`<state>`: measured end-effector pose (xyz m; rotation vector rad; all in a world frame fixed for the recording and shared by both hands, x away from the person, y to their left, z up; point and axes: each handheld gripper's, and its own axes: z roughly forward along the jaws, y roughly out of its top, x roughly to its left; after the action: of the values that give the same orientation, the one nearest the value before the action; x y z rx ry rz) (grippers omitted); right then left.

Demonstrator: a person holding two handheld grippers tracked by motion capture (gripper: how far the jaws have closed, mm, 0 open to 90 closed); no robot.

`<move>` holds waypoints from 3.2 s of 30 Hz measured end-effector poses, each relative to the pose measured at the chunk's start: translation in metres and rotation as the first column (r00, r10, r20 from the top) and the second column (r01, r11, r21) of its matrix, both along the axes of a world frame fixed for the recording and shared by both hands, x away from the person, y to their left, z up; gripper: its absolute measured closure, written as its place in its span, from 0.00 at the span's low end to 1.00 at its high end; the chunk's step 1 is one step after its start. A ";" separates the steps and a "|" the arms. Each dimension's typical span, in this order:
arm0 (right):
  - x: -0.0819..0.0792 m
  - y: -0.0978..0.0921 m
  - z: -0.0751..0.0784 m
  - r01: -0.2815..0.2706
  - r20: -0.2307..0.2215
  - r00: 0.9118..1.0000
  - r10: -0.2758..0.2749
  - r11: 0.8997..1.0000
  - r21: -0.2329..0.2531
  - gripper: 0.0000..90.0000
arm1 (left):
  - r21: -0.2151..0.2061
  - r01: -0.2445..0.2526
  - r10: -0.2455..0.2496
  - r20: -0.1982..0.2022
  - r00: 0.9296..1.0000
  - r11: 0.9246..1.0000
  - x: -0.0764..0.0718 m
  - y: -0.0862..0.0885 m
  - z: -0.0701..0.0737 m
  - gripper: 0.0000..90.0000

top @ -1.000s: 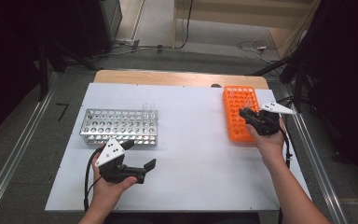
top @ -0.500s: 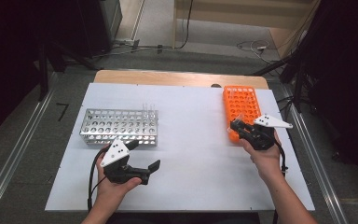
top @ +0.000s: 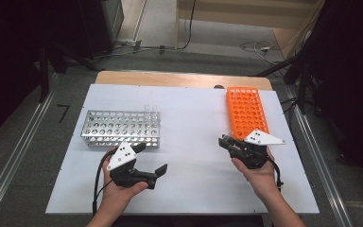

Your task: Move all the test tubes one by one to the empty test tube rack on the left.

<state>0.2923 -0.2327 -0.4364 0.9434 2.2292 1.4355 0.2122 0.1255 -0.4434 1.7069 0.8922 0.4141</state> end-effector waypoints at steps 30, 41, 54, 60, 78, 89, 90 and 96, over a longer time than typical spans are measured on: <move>-0.048 0.077 -0.014 -0.254 -0.031 0.967 0.252 0.966 -0.057 0.82 | -0.032 0.124 -0.124 0.018 0.992 0.992 -0.008 -0.033 0.012 0.14; -0.061 0.100 -0.018 -0.323 -0.043 0.946 0.320 0.944 -0.073 0.82 | -0.008 0.163 -0.163 0.030 0.986 0.987 -0.013 -0.045 0.012 0.49; -0.065 0.102 -0.013 -0.355 -0.061 0.934 0.352 0.932 -0.069 0.82 | 0.016 0.199 -0.199 0.042 0.979 0.980 -0.015 -0.049 0.010 0.80; -0.064 0.102 -0.012 -0.356 -0.063 0.934 0.352 0.932 -0.067 0.82 | 0.022 0.189 -0.190 0.058 0.980 0.982 -0.015 -0.048 0.011 0.83; -0.055 0.083 -0.011 -0.359 -0.043 0.933 0.358 0.932 -0.047 0.24 | -0.009 0.134 -0.134 0.049 0.990 0.991 -0.005 -0.030 0.015 0.84; -0.042 0.033 -0.011 -0.312 -0.041 0.949 0.311 0.950 -0.009 0.00 | -0.001 0.071 -0.071 0.053 0.996 0.997 0.011 -0.012 0.023 0.84; -0.041 0.028 -0.011 -0.303 -0.041 0.952 0.303 0.953 -0.008 0.00 | 0.003 0.066 -0.066 0.050 0.997 0.998 0.013 -0.010 0.024 0.84; -0.040 0.003 -0.011 -0.246 -0.033 0.969 0.246 0.969 -0.011 0.00 | 0.011 0.026 -0.027 0.067 0.997 1.000 0.024 0.003 0.032 0.84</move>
<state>0.2520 -0.2295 -0.4472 0.7079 2.4473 1.5120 0.2358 0.1286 -0.4113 1.7025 0.8190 0.4560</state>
